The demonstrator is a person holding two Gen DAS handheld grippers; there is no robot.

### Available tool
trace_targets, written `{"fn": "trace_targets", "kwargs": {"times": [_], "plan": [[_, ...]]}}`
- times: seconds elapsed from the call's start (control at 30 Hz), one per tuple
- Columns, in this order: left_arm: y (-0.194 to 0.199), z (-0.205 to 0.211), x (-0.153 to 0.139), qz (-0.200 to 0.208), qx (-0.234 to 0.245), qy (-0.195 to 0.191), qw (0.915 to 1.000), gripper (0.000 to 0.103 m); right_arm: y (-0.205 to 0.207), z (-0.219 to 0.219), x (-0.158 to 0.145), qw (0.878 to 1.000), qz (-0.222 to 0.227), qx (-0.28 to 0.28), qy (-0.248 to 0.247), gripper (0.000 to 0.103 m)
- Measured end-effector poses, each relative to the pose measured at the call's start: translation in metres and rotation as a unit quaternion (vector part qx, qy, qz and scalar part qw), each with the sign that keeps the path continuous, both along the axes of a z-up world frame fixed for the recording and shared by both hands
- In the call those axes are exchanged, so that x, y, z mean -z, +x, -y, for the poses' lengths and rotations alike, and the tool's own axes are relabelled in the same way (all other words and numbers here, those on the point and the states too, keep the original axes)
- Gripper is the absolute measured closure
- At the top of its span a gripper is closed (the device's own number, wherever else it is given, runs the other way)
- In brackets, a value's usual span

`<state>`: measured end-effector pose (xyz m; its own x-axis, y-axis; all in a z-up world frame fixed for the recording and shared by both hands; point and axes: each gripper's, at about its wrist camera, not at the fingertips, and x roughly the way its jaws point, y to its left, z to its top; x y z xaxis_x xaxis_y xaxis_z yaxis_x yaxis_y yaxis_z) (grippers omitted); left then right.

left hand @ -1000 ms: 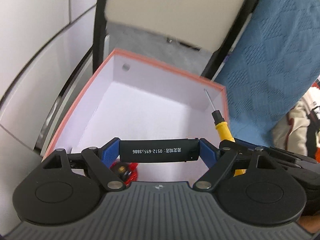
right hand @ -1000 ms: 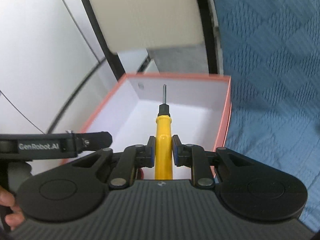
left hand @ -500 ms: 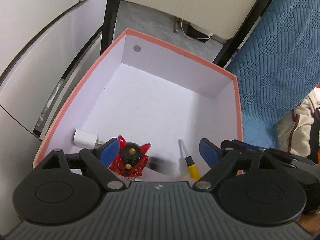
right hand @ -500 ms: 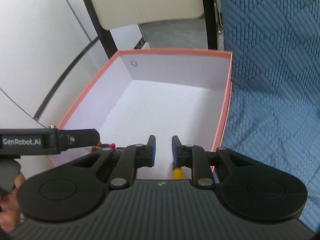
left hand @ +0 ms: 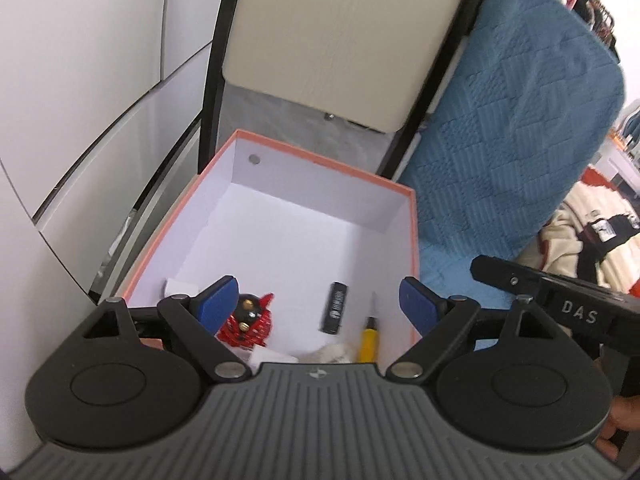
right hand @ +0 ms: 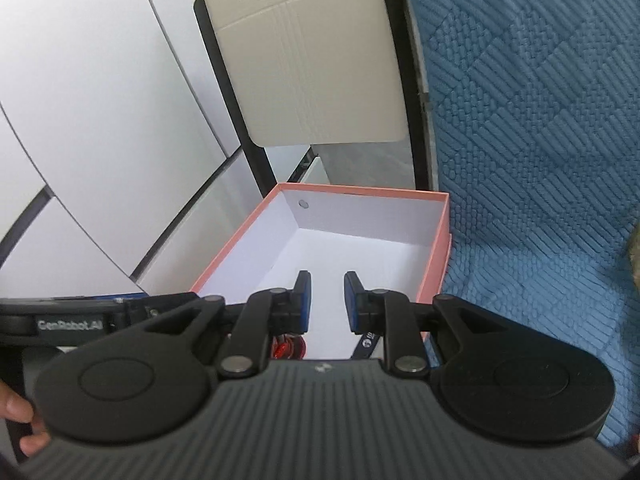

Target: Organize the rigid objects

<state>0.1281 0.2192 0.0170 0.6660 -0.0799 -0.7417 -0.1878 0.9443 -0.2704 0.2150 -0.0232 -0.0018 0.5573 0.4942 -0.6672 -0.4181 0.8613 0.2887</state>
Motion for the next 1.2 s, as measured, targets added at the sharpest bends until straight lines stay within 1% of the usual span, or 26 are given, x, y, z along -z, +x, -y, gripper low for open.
{"fn": "trace_targets", "kwargs": {"times": [0.07,0.17,0.27,0.4,0.57,0.8,0.93,1.1,1.17,1.2], "plan": [[-0.012,0.006,-0.008,0.007,0.004,0.001,1.0,0.013,-0.01,0.006,-0.009,1.0,0.013,-0.005,-0.002,0.081],[-0.03,0.016,-0.02,0.019,0.006,0.015,0.9997,0.013,-0.023,0.016,-0.021,1.0,0.024,-0.009,0.004,0.081],[-0.051,0.021,-0.033,0.035,-0.002,0.027,0.999,0.013,-0.038,0.025,-0.032,0.999,0.034,-0.013,0.008,0.081],[-0.075,0.028,-0.04,0.044,-0.004,0.029,0.9986,0.013,-0.059,0.035,-0.041,0.999,0.046,-0.018,0.004,0.081],[-0.098,0.033,-0.042,0.049,-0.006,0.025,0.9985,0.012,-0.087,0.048,-0.044,0.998,0.053,-0.015,-0.004,0.081],[-0.12,0.036,-0.044,0.055,0.001,0.023,0.9982,0.011,-0.117,0.056,-0.042,0.998,0.05,-0.02,-0.016,0.081],[-0.127,0.036,-0.037,0.045,0.008,0.029,0.9986,0.01,-0.127,0.061,-0.04,0.999,0.042,-0.013,-0.016,0.081],[-0.132,0.032,-0.032,0.039,0.003,0.025,0.9989,0.01,-0.131,0.06,-0.041,0.998,0.054,-0.009,-0.025,0.081],[-0.133,0.031,-0.032,0.038,0.0,0.028,0.9989,0.006,-0.13,0.058,-0.041,0.998,0.057,-0.009,-0.028,0.08],[-0.134,0.03,-0.033,0.04,0.0,0.028,0.9988,0.003,-0.13,0.057,-0.041,0.998,0.059,-0.007,-0.033,0.077]]}}
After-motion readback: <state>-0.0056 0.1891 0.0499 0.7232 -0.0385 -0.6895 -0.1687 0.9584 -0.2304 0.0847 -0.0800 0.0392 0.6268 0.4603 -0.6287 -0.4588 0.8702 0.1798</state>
